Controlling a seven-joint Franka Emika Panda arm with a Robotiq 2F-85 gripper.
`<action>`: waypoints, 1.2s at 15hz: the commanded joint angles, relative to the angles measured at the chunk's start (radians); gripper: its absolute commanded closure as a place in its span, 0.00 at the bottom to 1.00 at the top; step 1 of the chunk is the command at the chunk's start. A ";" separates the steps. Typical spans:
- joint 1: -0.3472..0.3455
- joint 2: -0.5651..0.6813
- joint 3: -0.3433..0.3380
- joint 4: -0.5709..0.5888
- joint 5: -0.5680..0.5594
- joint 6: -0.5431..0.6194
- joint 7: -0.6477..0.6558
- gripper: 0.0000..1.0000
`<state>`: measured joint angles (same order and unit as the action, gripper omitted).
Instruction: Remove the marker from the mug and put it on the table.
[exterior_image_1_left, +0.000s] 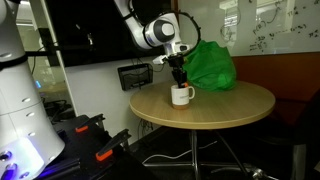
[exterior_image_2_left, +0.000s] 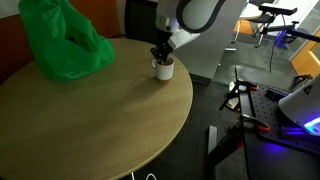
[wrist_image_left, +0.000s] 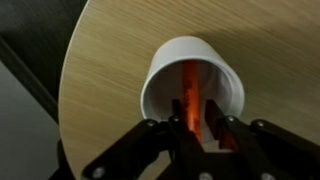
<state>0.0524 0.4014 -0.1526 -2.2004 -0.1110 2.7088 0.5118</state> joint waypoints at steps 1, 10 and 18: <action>0.040 0.027 -0.042 0.016 -0.008 0.005 0.023 0.66; 0.101 -0.037 -0.108 -0.035 -0.085 0.059 -0.001 0.95; 0.040 -0.274 -0.011 -0.113 -0.010 -0.031 -0.080 0.95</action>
<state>0.1329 0.2064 -0.2254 -2.2656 -0.1861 2.7118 0.4816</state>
